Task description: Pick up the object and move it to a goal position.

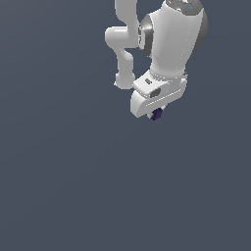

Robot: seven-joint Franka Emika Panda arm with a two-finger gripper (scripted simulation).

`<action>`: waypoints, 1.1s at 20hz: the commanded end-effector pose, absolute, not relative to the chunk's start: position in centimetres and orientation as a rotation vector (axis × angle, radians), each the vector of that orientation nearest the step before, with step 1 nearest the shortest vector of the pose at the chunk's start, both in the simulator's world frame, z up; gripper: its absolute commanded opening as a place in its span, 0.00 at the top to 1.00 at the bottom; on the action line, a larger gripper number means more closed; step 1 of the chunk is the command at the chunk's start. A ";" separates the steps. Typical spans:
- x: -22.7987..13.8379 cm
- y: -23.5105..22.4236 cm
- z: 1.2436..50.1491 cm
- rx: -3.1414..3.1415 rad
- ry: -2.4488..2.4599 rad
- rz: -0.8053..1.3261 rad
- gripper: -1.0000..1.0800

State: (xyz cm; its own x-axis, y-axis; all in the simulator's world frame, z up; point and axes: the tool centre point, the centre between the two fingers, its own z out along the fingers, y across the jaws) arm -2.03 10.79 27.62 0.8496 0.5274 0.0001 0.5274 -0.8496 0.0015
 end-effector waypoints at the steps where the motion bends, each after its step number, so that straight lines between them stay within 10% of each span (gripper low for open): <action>1: -1.8 12.3 30.2 3.020 0.860 -0.001 1.00; 22: -0.3 18.3 40.1 3.022 0.859 0.000 1.00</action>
State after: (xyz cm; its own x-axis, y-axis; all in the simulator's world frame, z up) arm -0.40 18.22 39.96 0.8501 0.5266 0.0002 0.5266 -0.8501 0.0001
